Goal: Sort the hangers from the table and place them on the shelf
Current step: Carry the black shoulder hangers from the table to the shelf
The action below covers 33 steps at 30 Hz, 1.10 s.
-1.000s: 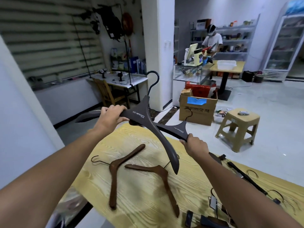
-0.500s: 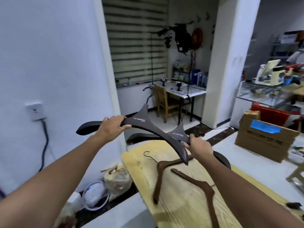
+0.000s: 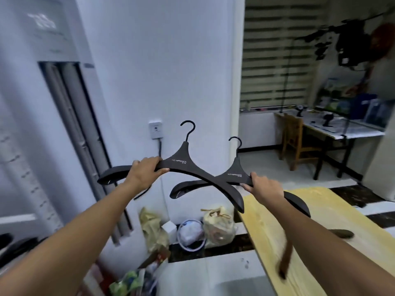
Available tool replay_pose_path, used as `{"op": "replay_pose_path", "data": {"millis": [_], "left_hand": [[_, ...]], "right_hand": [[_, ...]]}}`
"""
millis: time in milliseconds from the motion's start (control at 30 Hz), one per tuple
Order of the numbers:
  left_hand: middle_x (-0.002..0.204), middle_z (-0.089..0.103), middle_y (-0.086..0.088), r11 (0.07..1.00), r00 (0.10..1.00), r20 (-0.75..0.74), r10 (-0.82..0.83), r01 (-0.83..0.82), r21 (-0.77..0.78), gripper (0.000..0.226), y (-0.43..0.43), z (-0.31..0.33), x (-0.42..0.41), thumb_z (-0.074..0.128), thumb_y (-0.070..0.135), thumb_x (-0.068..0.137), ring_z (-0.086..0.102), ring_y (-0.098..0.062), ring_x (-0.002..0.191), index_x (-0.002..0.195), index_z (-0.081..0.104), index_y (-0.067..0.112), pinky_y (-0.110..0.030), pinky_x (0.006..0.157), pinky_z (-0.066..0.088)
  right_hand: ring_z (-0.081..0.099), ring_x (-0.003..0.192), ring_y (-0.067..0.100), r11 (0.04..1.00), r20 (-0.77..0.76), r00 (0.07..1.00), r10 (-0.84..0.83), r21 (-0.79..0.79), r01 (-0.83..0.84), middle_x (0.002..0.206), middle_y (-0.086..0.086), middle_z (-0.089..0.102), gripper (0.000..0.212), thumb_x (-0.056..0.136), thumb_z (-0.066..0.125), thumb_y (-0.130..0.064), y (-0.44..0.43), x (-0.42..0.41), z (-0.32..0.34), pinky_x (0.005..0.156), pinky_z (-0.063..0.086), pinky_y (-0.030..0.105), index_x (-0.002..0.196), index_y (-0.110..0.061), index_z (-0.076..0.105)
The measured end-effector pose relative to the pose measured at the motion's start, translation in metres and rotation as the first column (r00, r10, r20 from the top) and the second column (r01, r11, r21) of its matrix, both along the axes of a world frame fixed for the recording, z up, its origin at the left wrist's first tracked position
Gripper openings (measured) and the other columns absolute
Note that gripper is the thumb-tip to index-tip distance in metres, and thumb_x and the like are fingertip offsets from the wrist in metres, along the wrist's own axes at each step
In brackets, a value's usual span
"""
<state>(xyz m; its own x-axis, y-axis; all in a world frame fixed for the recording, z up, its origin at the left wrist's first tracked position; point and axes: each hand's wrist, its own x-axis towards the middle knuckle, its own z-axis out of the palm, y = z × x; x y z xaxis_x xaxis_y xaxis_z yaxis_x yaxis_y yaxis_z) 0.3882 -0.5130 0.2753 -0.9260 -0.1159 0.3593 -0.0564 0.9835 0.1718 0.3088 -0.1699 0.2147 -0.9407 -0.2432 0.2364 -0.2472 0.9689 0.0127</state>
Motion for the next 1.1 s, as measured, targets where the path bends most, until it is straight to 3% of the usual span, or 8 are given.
{"op": "replay_pose_path", "data": {"millis": [367,633,900,1100], "left_hand": [[0.1,0.064,-0.002,0.939,0.938,0.05,0.343,-0.344,0.003,0.034,-0.145,-0.023,0.109,0.05,0.048,0.091,0.057,-0.026,0.102,0.101,0.056,0.017,-0.04,0.088,0.033],[0.109,0.066,-0.004,0.866,0.866,0.097,0.491,-0.497,0.048,0.034,-0.196,-0.045,0.183,0.051,0.048,0.09,0.057,-0.025,0.109,0.105,0.056,0.018,-0.04,0.093,0.036],[0.119,0.062,-0.001,0.784,0.78,0.148,0.608,-0.619,0.042,0.04,-0.203,-0.067,0.252,0.049,0.05,0.09,0.053,-0.023,0.116,0.116,0.054,0.02,-0.041,0.096,0.034],[0.127,0.059,-0.001,0.664,0.665,0.177,0.725,-0.744,0.074,0.046,-0.193,-0.077,0.312,0.048,0.052,0.09,0.05,-0.02,0.121,0.124,0.05,0.02,-0.042,0.1,0.032]], "right_hand": [[0.064,0.091,0.029,0.943,-0.027,0.943,0.332,0.026,-0.332,0.099,0.006,0.065,0.054,0.093,0.035,-0.062,-0.182,0.01,-0.014,0.064,0.038,0.034,0.11,-0.012,0.044],[0.064,0.091,0.028,0.862,-0.025,0.863,0.505,0.062,-0.502,0.1,0.005,0.065,0.055,0.092,0.034,-0.064,-0.284,0.04,-0.029,0.064,0.038,0.033,0.111,-0.014,0.045],[0.064,0.092,0.028,0.729,-0.035,0.73,0.683,0.105,-0.677,0.1,0.004,0.066,0.056,0.091,0.034,-0.065,-0.331,0.068,-0.046,0.064,0.04,0.033,0.116,-0.016,0.045],[0.065,0.093,0.025,0.574,-0.028,0.575,0.817,0.133,-0.808,0.1,0.003,0.067,0.056,0.09,0.034,-0.066,-0.365,0.09,-0.052,0.064,0.041,0.032,0.116,-0.018,0.046]]}}
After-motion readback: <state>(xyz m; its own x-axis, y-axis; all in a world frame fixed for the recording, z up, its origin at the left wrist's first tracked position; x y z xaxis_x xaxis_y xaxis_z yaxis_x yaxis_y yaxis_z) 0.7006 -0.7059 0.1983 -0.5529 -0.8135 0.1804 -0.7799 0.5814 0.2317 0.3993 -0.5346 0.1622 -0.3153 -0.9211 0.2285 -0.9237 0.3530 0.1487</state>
